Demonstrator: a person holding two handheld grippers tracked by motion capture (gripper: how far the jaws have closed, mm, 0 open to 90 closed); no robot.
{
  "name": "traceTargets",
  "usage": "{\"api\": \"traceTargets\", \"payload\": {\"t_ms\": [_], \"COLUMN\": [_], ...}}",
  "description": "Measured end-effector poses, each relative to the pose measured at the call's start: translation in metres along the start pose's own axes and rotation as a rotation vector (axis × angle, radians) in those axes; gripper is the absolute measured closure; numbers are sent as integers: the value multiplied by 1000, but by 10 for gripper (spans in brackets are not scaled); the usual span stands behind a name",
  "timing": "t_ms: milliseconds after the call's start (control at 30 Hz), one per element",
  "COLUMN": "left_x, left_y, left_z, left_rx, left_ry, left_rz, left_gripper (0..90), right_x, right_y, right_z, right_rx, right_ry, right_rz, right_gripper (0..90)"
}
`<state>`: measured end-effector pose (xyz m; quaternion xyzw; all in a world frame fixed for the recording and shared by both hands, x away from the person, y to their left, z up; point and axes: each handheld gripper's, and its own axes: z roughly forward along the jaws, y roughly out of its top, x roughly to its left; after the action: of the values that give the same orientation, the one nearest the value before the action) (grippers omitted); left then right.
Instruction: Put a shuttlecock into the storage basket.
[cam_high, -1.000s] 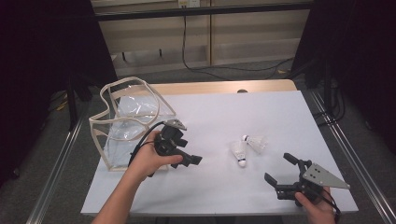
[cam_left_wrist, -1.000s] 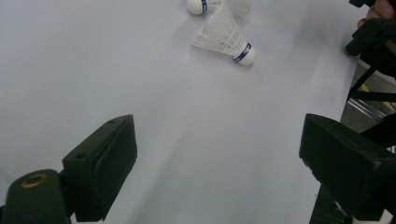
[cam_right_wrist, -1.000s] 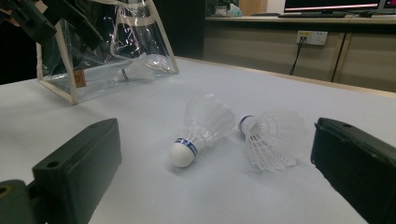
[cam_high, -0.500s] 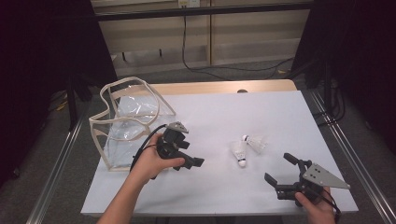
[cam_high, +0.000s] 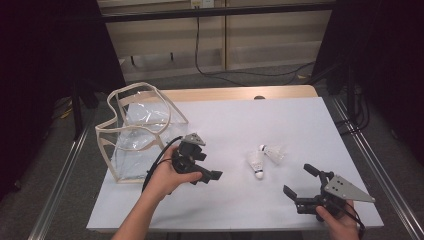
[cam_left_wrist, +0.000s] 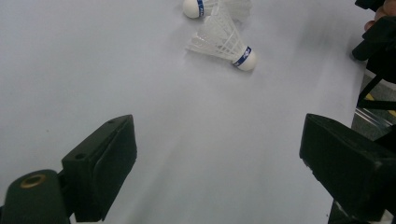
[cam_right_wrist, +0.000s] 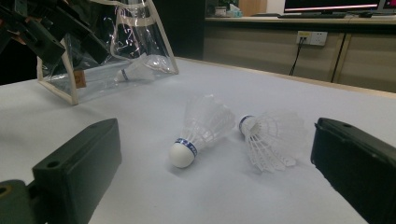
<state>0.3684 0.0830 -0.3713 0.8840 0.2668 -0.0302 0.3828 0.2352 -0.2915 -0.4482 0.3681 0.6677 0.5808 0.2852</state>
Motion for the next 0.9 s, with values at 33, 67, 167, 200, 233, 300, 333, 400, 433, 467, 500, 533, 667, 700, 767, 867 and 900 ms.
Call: {"api": "traceTargets", "payload": {"t_ms": [33, 67, 167, 200, 233, 300, 333, 400, 433, 467, 500, 533, 667, 700, 767, 867, 900], "left_x": [0, 0, -1, -1, -1, -2, -2, -3, -3, -3, -3, -4, -5, -5, -6, -7, -7], "left_y": [0, 0, 0, 0, 0, 0, 0, -1, -1, -1, -1, -2, -2, -2, -2, -2, -2], "left_z": [1, 2, 4, 5, 6, 7, 8, 10, 11, 12, 13, 15, 20, 21, 22, 25, 26], "left_rx": [-1, -3, -3, -9, -13, -24, -27, -36, -41, -45, -45, -48, -59, -62, -62, -63, -66], "left_ry": [2, 0, 9, 10, 8, 7, 8, 10, 12, 13, 14, 16, 17, 17, 27, 46, 48], "left_rz": [2, 2, 9, 6, 9, 6, 6, 5, 6, 6, 8, 12, 13, 15, 16, 30, 27], "left_gripper": [112, 112, 110, 110, 110, 110, 110, 108, 108, 108, 108, 107, 103, 103, 103, 100, 99], "right_x": [0, 0, 0, 0, 0, 0, 0, 0, 0, 0, 0, 0, 0, 0, 0, 0, 0], "right_y": [0, 0, 0, 0, 0, 0, 0, 0, 0, 0, 0, 0, 0, 0, 0, 0, 0], "right_z": [0, 0, 0, 0, 0, 0, 0, 0, 0, 0, 0, 0, 0, 0, 0, 0, 0], "right_rx": [0, 2, 1, 2, 2, 2, 2, 2, 2, 2, 2, 2, 1, 1, 1, 2, 3], "right_ry": [0, 0, 0, 0, 0, 0, 0, 1, 0, 0, 0, 0, 1, 1, 1, 1, 0], "right_rz": [0, -2, -3, -3, -4, -3, -3, -3, -4, -3, -3, -3, -3, -2, -2, -3, -3], "right_gripper": [16, 17, 17, 17, 17, 17, 16, 17, 17, 17, 16, 17, 16, 17, 17, 17, 17]}}
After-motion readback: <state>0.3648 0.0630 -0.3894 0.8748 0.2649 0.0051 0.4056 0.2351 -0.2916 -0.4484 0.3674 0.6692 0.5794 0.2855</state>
